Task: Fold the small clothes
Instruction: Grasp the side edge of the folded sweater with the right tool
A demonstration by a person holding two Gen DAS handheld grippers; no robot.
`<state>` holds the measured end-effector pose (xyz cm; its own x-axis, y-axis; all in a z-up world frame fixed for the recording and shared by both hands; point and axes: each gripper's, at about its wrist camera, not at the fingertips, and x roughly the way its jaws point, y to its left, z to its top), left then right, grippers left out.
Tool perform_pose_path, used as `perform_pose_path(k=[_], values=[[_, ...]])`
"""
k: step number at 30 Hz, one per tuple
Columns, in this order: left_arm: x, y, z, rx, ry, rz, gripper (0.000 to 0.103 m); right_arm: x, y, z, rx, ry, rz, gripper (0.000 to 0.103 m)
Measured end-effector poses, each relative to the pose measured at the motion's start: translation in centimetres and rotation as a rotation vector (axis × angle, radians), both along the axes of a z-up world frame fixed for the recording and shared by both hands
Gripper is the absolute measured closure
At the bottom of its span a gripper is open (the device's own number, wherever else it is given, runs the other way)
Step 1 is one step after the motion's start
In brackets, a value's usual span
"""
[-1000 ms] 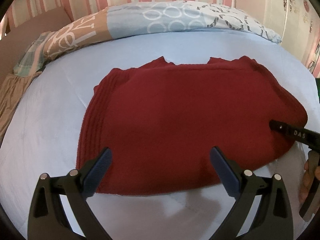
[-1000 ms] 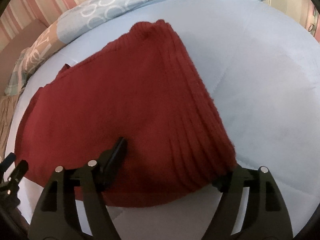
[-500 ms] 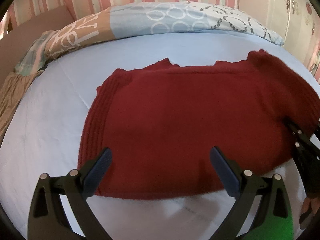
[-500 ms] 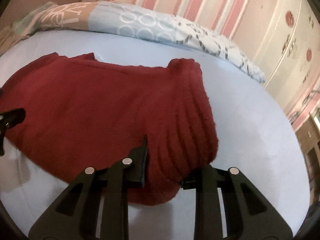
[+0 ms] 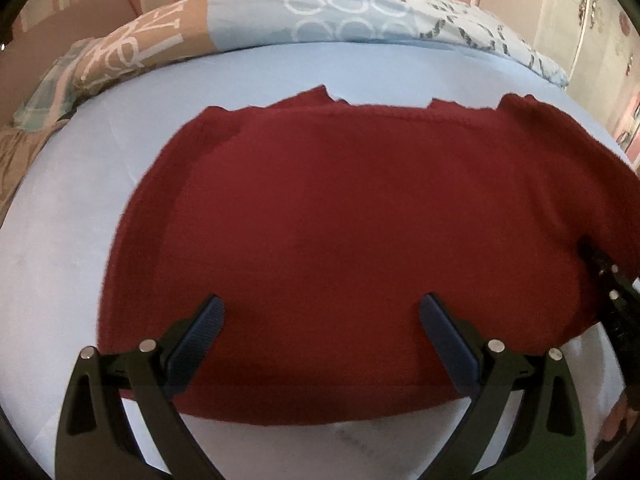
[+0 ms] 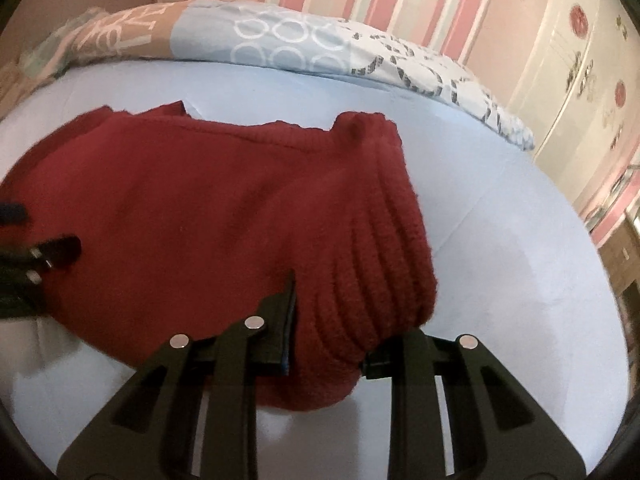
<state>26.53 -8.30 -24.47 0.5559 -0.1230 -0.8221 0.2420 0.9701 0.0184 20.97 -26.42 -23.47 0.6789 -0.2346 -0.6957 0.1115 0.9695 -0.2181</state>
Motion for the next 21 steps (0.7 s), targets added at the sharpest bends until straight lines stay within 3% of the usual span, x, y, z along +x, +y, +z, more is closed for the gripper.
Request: perform_pose_path(k=[7, 21], values=[[0.4, -0.7, -1.1, 0.041, 0.003, -0.024, 0.004, 0.1, -0.1, 1.6, 0.095, -0.02, -0.023, 0.079], [0.3, -0.7, -1.5, 0.06, -0.017, -0.042, 0.003, 0.5, 0.8, 2.7, 0.113, -0.056, -0.02, 0.079]])
